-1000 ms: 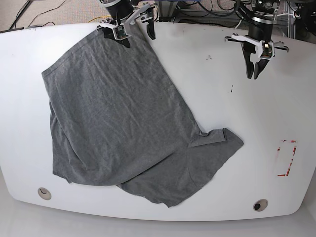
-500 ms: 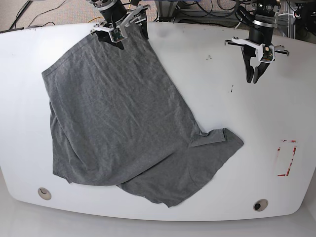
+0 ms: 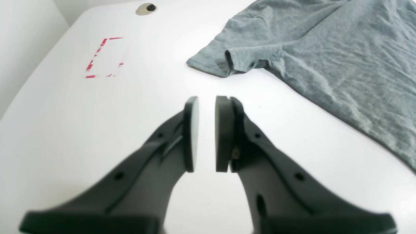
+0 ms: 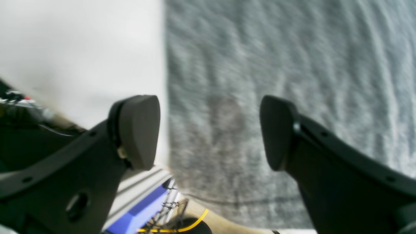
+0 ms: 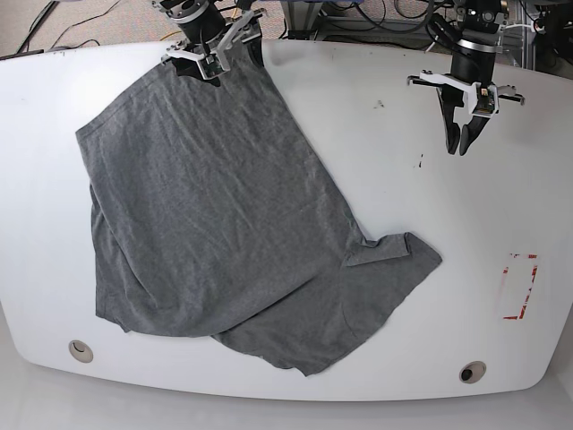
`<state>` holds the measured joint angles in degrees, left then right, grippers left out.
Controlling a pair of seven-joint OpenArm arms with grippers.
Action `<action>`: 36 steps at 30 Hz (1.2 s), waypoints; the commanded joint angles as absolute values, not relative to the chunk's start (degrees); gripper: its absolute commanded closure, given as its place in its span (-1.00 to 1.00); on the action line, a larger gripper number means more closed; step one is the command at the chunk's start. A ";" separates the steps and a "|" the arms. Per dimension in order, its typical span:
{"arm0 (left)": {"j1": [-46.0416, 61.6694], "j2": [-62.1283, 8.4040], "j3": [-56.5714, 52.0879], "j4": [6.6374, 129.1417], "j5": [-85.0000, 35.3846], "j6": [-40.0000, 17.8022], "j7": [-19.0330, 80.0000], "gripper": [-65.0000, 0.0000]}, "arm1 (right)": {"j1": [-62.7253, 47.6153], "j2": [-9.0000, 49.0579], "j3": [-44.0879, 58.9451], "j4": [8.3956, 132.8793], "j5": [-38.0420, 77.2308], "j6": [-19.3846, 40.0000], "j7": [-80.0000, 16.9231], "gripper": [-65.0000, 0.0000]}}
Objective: Layout the t-shirt on the table in an organized manner, then fold the t-shirt properly
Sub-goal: 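Lower both grippers toward the grey t-shirt's edge nearest the arms, then grasp the t-shirt edge with the right gripper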
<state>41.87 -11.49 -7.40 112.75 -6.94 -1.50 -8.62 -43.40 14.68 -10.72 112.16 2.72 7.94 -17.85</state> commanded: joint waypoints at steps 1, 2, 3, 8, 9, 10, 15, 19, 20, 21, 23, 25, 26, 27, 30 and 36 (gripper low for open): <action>42.07 -11.82 -7.60 113.63 -6.90 -1.27 -10.42 0.75 | -43.47 14.73 -10.77 111.87 2.77 8.40 -16.40 -0.42; 42.07 -11.82 -7.60 113.63 -6.90 -1.27 -10.42 0.75 | -43.38 14.73 -10.77 111.60 2.77 8.40 -16.40 -0.42; 42.07 -11.82 -7.60 113.63 -6.90 -1.27 -10.42 0.75 | -43.30 14.73 -10.77 110.81 2.77 8.40 -16.40 -0.42; 41.98 -11.82 -7.69 113.63 -6.90 -1.27 -10.42 0.75 | -43.12 14.73 -12.18 108.53 2.68 8.40 -16.40 -0.42; 41.98 -11.82 -7.69 113.63 -6.90 -1.27 -10.42 0.75 | -42.77 14.81 -12.79 108.09 2.68 8.40 -16.40 -0.42; 41.98 -11.82 -7.69 113.63 -6.90 -1.27 -10.42 0.75 | -42.51 14.99 -13.32 107.74 2.68 8.40 -16.40 -0.42; 42.07 -11.82 -7.69 113.63 -6.90 -1.27 -10.42 0.75 | -41.71 16.40 -15.78 105.19 2.68 8.40 -16.40 -0.41; 42.15 -11.82 -7.78 113.63 -6.90 -1.27 -10.42 0.75 | -40.75 16.31 -16.04 104.48 2.68 8.40 -16.31 -0.34; 42.15 -11.82 -7.78 113.63 -6.90 -1.27 -10.42 0.75 | -40.75 16.31 -16.04 104.48 2.68 8.40 -16.31 -0.28; 42.15 -11.82 -7.78 113.63 -6.90 -1.27 -10.42 0.75 | -40.66 16.31 -16.13 104.48 2.68 8.40 -16.31 -0.17; 42.24 -11.82 -7.87 113.63 -6.90 -1.27 -10.42 0.75 | -40.66 16.31 -16.22 104.48 2.68 8.40 -16.31 0.07; 42.24 -11.91 -8.40 113.63 -6.90 -1.27 -10.42 0.75 | -40.48 16.22 -16.92 104.48 2.68 8.40 -16.31 0.34; 42.33 -11.91 -8.75 113.63 -6.90 -1.27 -10.42 0.75 | -40.04 16.22 -17.36 104.57 2.68 8.40 -16.31 0.44; 42.33 -11.91 -9.27 113.63 -6.90 -1.27 -10.42 0.75 | -39.52 16.48 -18.33 104.57 2.68 8.40 -16.40 0.57; 42.33 -11.91 -10.77 113.54 -6.90 -1.27 -10.42 0.75 | -38.64 17.19 -21.32 104.57 2.68 8.40 -16.48 0.72; 42.24 -11.91 -13.23 113.54 -6.99 -1.27 -10.42 0.75 | -37.05 20.62 -30.11 105.27 2.59 7.78 -16.48 0.76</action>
